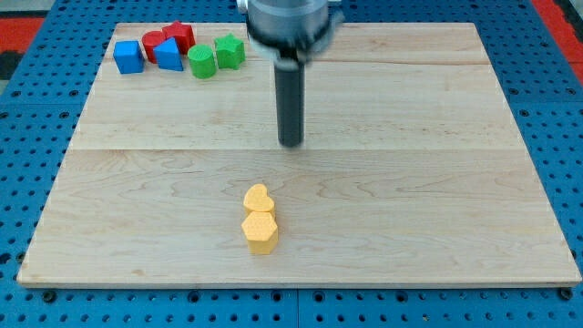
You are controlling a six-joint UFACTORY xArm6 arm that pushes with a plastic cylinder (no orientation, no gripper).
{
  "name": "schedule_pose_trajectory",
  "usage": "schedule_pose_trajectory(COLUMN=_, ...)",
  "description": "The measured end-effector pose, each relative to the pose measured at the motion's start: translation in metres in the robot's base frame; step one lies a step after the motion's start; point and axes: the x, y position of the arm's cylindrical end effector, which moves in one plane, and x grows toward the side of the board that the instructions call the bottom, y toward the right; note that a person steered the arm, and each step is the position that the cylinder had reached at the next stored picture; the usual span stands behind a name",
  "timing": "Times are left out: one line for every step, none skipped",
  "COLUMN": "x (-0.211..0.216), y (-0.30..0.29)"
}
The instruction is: Push the hexagon into the triangle
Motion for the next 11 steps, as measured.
schedule_pose_trajectory(x=0.105, y=0.009)
schedule_pose_trajectory(x=0.138, y=0.011)
schedule_pose_trajectory(x=0.103, y=-0.038)
schedule_pose_trajectory(x=0.073, y=-0.056)
schedule_pose_trajectory(x=0.049, y=-0.056)
schedule_pose_trajectory(x=0.019, y=-0.080)
schedule_pose_trajectory(x=-0.028, y=-0.141)
schedule_pose_trajectory(x=-0.078, y=-0.142)
schedule_pose_trajectory(x=-0.128, y=-0.167)
schedule_pose_trajectory(x=-0.127, y=-0.159)
schedule_pose_trajectory(x=-0.077, y=-0.077)
